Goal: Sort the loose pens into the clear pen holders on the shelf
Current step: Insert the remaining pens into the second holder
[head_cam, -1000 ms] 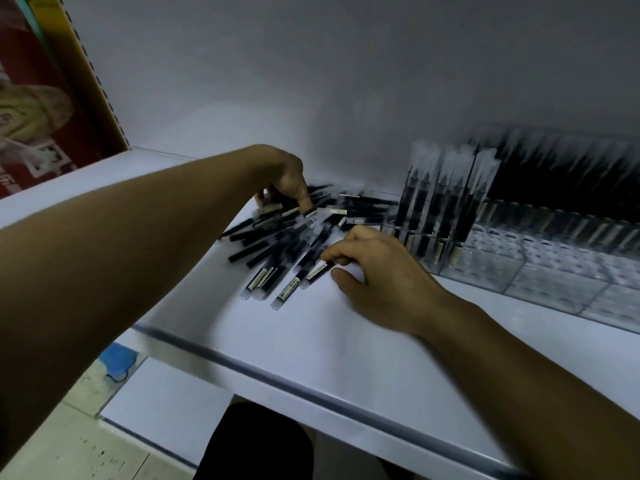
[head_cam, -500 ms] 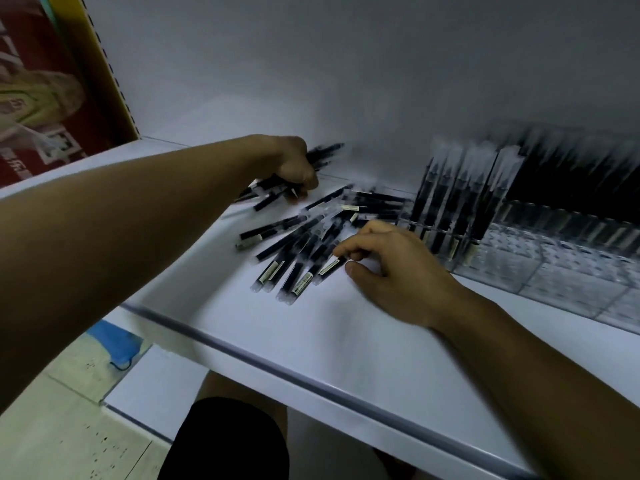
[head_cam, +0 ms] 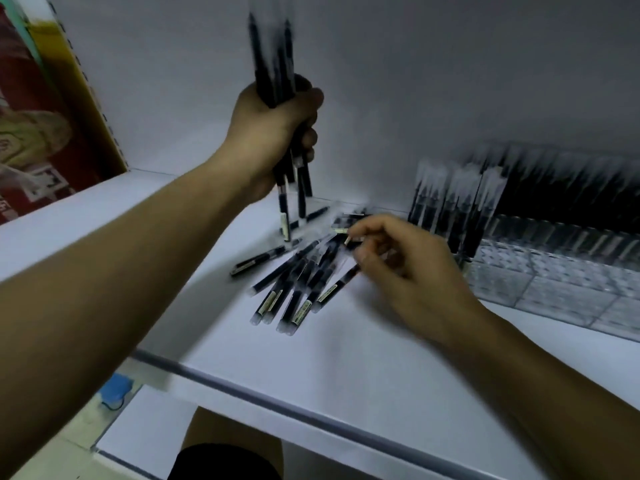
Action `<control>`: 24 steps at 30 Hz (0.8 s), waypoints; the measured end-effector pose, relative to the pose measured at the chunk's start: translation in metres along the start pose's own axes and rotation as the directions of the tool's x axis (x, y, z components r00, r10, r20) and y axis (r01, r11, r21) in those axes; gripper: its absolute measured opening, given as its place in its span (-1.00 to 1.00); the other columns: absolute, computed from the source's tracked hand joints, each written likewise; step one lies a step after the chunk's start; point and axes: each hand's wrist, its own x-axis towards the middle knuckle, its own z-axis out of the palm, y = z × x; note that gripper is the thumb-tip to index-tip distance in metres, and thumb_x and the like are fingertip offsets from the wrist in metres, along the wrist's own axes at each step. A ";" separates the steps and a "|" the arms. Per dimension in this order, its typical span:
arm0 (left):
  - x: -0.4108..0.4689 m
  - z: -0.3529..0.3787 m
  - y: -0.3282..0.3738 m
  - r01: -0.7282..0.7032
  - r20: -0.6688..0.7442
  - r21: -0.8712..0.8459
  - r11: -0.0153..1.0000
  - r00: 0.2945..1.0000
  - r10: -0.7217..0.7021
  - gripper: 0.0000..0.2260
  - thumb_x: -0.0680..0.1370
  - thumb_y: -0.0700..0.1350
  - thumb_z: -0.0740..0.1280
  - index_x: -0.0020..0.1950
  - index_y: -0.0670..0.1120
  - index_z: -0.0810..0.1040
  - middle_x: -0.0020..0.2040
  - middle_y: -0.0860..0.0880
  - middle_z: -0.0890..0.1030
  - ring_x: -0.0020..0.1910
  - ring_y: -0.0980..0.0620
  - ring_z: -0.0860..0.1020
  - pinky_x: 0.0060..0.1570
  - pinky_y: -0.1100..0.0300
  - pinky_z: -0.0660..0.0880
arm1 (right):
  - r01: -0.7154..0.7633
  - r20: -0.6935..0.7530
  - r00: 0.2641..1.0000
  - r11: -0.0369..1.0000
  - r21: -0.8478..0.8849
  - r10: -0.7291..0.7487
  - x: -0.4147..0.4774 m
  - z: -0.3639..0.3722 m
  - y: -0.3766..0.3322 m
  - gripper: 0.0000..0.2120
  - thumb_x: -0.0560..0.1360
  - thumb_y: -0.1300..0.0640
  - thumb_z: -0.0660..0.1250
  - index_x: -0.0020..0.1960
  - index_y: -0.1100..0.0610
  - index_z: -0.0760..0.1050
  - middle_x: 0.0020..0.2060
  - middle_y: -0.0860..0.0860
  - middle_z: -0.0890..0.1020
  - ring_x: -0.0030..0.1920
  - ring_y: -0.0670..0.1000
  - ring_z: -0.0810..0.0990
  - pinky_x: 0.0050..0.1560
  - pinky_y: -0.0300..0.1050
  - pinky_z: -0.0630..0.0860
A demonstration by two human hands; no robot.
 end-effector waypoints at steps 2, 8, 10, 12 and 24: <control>-0.009 0.014 0.004 -0.019 0.006 -0.140 0.990 1.000 0.020 -0.81 0.56 -0.25 0.35 -0.15 -0.09 0.36 -0.35 -0.04 0.37 -0.44 0.01 0.40 -0.35 0.13 0.42 | -0.122 -0.057 0.988 0.945 0.303 0.146 0.002 -0.002 -0.008 -0.87 0.68 0.14 0.25 0.10 0.05 0.58 -0.15 -0.03 0.65 -0.12 0.03 0.66 -0.14 -0.15 0.58; -0.021 0.067 0.008 -0.015 0.014 -0.539 0.842 1.000 0.027 -0.78 0.59 -0.26 0.33 -0.21 -0.06 0.40 -0.36 -0.01 0.41 -0.44 0.05 0.42 -0.37 0.17 0.44 | -0.516 0.191 0.809 0.516 0.684 0.555 0.001 -0.017 -0.026 -0.38 0.62 -0.35 0.00 0.08 0.13 0.58 -0.41 0.10 0.51 -0.58 -0.02 0.28 -0.54 -0.27 0.17; -0.023 0.078 0.006 -0.023 0.027 -0.572 0.820 0.999 0.047 -0.77 0.59 -0.26 0.32 -0.22 -0.07 0.40 -0.35 -0.02 0.41 -0.44 0.06 0.42 -0.36 0.17 0.45 | -0.561 0.306 0.775 0.379 0.736 0.553 0.000 -0.023 -0.030 -0.27 0.55 -0.46 -0.03 0.14 0.15 0.53 -0.45 0.02 0.29 -0.55 -0.07 0.11 -0.56 -0.31 0.06; -0.028 0.087 0.002 -0.028 0.032 -0.575 0.817 0.998 0.057 -0.77 0.59 -0.27 0.32 -0.23 -0.06 0.40 -0.35 -0.02 0.40 -0.44 0.06 0.41 -0.35 0.17 0.45 | -0.537 0.305 0.786 0.351 0.767 0.537 0.001 -0.026 -0.028 -0.34 0.56 -0.47 -0.05 0.07 0.09 0.46 -0.37 0.01 0.10 -0.49 -0.07 0.01 -0.55 -0.28 0.00; -0.030 0.078 -0.018 0.179 0.110 -0.758 0.628 0.983 -0.147 -0.84 0.58 -0.19 0.28 -0.18 -0.05 0.40 -0.31 0.02 0.44 -0.36 0.09 0.45 -0.20 0.19 0.49 | -0.298 0.113 0.937 0.585 0.754 0.332 0.005 -0.041 -0.021 -0.67 0.55 -0.06 0.26 -0.02 0.19 0.60 -0.43 0.13 0.44 -0.53 0.04 0.43 -0.52 -0.18 0.37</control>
